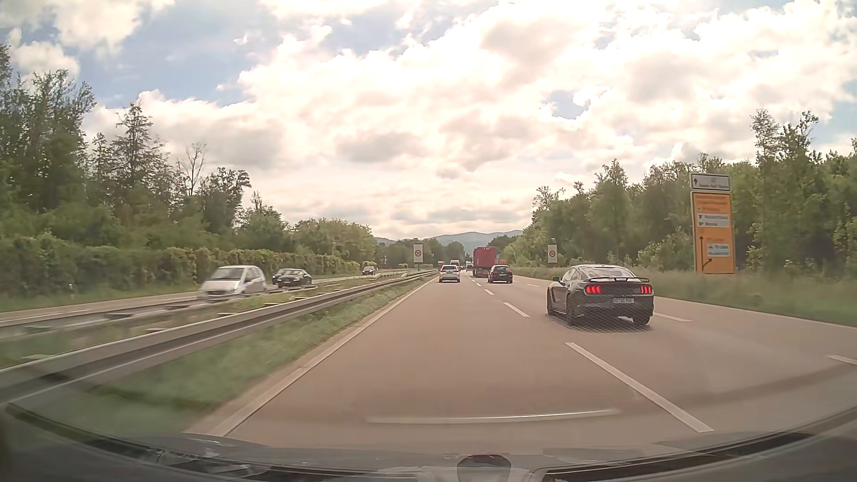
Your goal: Follow the waypoints while adhering to traffic rules and regulations
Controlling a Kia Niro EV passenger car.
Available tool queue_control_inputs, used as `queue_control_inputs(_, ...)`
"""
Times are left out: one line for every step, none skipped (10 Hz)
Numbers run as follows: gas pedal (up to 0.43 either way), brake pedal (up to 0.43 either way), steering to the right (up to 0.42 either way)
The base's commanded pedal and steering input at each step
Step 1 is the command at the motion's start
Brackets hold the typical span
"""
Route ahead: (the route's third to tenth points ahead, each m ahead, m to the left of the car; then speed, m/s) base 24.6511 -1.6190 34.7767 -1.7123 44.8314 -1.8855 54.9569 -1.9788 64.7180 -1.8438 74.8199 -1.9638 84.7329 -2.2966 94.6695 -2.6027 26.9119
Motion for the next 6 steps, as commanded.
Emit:
queue_control_inputs(0.11,0.0,0.004)
queue_control_inputs(0.11,0.0,0.004)
queue_control_inputs(0.11,0.0,0.004)
queue_control_inputs(0.11,0.0,0.004)
queue_control_inputs(0.11,0.0,0.004)
queue_control_inputs(0.11,0.0,0.004)
